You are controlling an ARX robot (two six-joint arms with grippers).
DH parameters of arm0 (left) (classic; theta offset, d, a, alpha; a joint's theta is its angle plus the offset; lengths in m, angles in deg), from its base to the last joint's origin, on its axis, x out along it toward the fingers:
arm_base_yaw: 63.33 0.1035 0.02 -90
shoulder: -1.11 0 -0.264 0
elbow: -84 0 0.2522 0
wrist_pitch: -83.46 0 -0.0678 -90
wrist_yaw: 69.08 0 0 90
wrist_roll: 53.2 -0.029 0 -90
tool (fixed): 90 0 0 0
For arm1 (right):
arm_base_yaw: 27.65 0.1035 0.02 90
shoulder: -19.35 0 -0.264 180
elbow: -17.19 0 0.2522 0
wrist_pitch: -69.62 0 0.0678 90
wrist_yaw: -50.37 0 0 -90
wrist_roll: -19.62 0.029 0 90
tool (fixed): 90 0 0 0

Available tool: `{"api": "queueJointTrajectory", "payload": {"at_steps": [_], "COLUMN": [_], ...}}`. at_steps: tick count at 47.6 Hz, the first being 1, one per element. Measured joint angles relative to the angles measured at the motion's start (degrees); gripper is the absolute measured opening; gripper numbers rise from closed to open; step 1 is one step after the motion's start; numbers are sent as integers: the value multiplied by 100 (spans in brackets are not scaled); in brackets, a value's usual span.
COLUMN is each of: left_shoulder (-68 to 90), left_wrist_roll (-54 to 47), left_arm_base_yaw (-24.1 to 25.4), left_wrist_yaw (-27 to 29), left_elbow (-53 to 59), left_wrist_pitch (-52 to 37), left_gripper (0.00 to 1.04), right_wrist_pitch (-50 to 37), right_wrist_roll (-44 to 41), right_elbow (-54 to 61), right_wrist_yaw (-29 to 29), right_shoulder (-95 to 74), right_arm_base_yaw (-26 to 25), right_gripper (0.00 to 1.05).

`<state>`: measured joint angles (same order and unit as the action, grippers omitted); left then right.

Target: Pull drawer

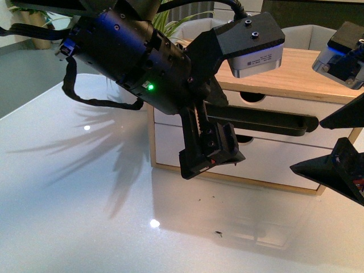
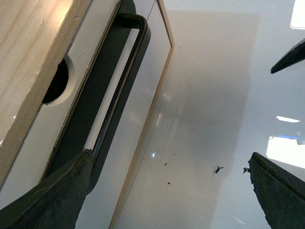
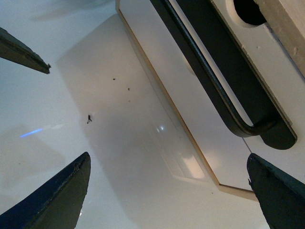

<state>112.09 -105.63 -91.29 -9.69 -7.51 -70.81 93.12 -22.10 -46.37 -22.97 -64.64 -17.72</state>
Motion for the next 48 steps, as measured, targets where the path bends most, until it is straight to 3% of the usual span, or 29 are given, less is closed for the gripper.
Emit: {"api": "queueJointTrajectory", "payload": {"at_steps": [26,48], "left_shoulder": [905,1228], "left_wrist_roll": [-396,-555], "left_arm_base_yaw": [-9,116], "left_wrist_yaw": [448,599], "left_elbow": [-1121,-1384], "left_wrist_pitch": [601,686], "left_gripper": [97,97], "right_wrist_pitch": [-127,-365], "right_wrist_roll": [-42,-35], "right_elbow": [-127,-433], "right_wrist_yaw": [181,284], "right_shoulder": [-278,-876], "right_arm_base_yaw": [-136,-201], "right_gripper": [96,96]}}
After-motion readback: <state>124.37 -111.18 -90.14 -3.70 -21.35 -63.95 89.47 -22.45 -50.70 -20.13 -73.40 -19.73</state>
